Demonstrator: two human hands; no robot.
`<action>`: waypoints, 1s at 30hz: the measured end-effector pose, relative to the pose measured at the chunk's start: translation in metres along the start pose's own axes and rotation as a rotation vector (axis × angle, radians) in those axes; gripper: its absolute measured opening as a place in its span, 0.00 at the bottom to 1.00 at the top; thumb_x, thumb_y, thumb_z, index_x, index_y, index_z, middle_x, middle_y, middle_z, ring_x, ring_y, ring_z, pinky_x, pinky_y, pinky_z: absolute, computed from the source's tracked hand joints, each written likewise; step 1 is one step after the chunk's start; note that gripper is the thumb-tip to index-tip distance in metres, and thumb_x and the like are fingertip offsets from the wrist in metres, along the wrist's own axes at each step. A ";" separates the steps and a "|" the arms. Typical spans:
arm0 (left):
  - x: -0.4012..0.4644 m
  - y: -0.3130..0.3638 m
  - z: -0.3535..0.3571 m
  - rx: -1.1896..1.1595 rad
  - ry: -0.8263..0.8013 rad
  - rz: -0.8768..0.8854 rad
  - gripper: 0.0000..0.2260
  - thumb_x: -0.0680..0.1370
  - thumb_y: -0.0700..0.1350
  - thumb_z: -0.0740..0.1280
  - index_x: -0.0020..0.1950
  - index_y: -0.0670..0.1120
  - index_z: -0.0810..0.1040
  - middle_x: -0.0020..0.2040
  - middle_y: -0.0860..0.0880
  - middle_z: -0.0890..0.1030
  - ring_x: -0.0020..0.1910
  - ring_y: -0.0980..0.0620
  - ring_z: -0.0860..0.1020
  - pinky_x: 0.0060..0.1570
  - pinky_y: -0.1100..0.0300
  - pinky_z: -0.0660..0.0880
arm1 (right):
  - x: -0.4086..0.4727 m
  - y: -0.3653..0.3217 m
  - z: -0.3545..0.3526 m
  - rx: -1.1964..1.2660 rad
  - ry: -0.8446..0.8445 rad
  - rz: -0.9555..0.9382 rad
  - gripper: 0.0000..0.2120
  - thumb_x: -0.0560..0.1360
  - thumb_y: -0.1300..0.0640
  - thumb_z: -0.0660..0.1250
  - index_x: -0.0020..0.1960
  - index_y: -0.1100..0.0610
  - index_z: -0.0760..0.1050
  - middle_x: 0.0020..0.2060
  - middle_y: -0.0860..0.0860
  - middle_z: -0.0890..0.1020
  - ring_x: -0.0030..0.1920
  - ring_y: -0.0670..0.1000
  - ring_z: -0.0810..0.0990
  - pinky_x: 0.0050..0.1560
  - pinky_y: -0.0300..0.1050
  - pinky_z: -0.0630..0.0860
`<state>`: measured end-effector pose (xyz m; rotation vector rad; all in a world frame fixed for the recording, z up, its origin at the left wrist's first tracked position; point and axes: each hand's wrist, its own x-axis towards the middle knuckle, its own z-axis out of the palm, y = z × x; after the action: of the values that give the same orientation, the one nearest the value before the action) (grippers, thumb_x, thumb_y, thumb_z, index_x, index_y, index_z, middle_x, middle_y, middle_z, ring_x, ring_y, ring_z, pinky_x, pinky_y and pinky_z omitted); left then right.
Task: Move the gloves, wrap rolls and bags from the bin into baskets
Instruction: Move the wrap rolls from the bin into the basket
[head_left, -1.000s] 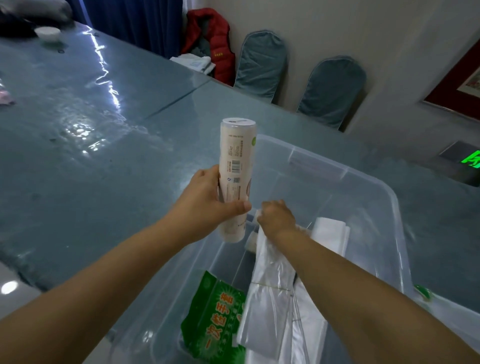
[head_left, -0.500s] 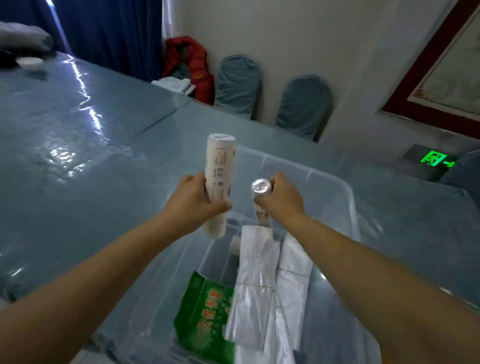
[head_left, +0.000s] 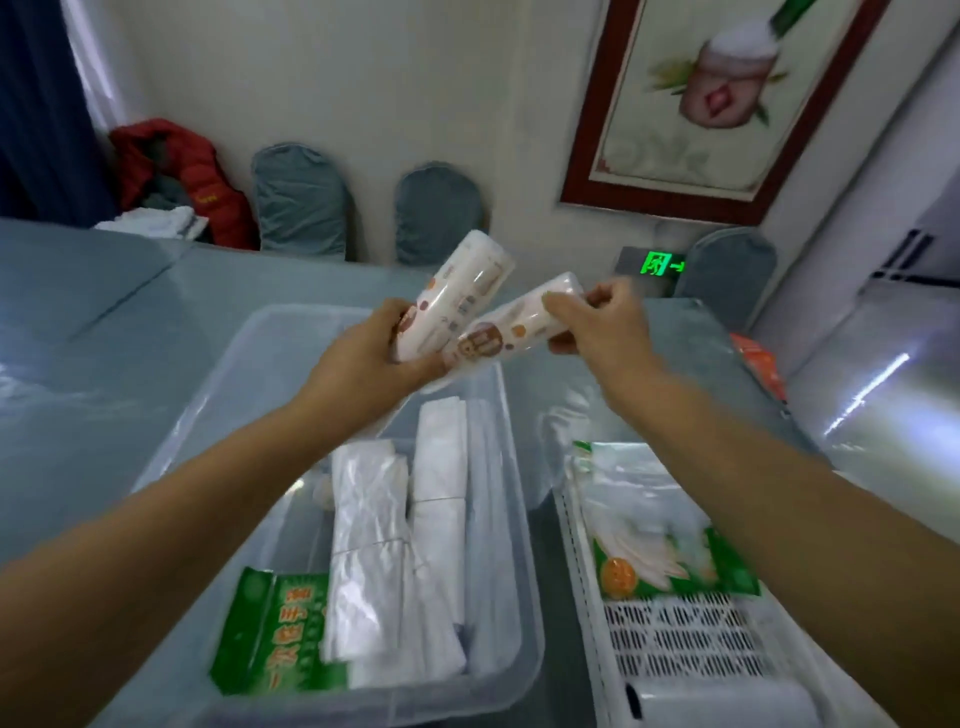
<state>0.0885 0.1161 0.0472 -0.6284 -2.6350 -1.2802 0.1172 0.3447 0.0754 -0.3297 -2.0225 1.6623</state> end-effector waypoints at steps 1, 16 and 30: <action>0.000 0.012 0.011 0.005 -0.034 0.017 0.19 0.65 0.65 0.67 0.52 0.62 0.67 0.38 0.64 0.74 0.36 0.67 0.74 0.31 0.66 0.68 | -0.003 0.004 -0.023 0.027 0.038 0.017 0.14 0.67 0.56 0.72 0.43 0.53 0.66 0.43 0.56 0.77 0.34 0.49 0.83 0.28 0.43 0.79; -0.034 0.148 0.186 0.278 -0.362 0.086 0.24 0.61 0.62 0.69 0.55 0.61 0.71 0.46 0.58 0.71 0.41 0.59 0.74 0.38 0.60 0.75 | -0.072 0.166 -0.267 -0.027 -0.102 0.517 0.08 0.72 0.58 0.69 0.49 0.58 0.74 0.45 0.59 0.82 0.40 0.56 0.84 0.33 0.45 0.81; -0.092 0.126 0.277 0.410 -0.375 -0.275 0.18 0.65 0.62 0.67 0.50 0.56 0.72 0.43 0.57 0.78 0.39 0.52 0.77 0.34 0.60 0.68 | -0.064 0.251 -0.317 -1.089 -0.763 -0.175 0.19 0.62 0.33 0.69 0.45 0.45 0.74 0.40 0.44 0.76 0.41 0.45 0.72 0.40 0.42 0.69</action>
<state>0.2392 0.3725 -0.0641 -0.4886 -3.2526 -0.6761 0.3043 0.6386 -0.1396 0.1841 -3.2686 0.4175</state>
